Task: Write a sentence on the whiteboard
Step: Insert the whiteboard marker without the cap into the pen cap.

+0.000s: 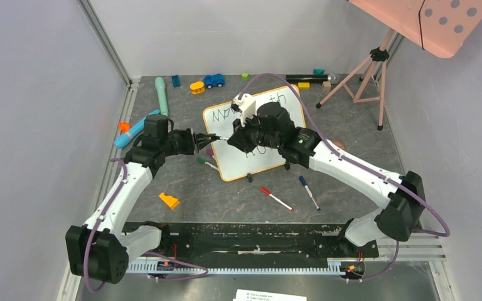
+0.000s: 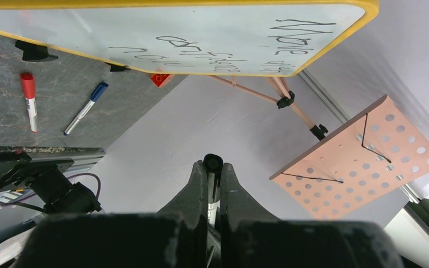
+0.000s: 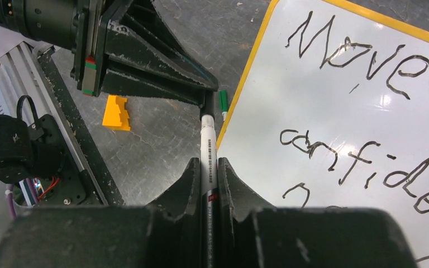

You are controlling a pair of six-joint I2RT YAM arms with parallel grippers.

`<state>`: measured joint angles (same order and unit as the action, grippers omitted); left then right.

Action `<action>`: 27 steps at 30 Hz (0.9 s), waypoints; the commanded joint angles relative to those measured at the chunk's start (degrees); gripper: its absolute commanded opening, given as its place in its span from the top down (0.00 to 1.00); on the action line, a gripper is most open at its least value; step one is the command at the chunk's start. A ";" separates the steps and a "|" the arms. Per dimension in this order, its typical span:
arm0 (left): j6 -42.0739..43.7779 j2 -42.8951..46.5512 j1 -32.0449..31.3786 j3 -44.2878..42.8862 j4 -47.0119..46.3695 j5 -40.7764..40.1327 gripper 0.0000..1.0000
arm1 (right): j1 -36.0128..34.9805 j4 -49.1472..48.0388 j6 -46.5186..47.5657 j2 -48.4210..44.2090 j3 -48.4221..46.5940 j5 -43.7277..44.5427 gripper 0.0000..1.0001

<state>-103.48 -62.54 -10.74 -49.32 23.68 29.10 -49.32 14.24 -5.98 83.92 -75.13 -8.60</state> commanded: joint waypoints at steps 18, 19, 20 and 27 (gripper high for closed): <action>-6.03 -2.59 -18.40 -7.98 -3.38 -7.31 0.98 | -5.13 -0.95 -3.35 11.14 -12.72 15.53 1.00; -6.16 -2.14 -18.71 -8.00 -3.38 -7.25 0.98 | -5.09 -1.11 -3.26 10.80 -12.23 15.86 1.00; -6.41 -1.58 -18.95 -7.92 -3.23 -7.24 0.98 | -5.11 -1.36 -3.25 10.44 -11.61 16.34 1.00; -9.15 2.77 -19.06 -4.50 -1.94 -7.13 0.98 | -5.07 -2.49 -3.94 8.47 -8.29 16.25 1.00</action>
<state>-108.51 -65.34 -24.43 -53.93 24.84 5.85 -53.91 22.87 -8.12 90.80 -84.73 8.08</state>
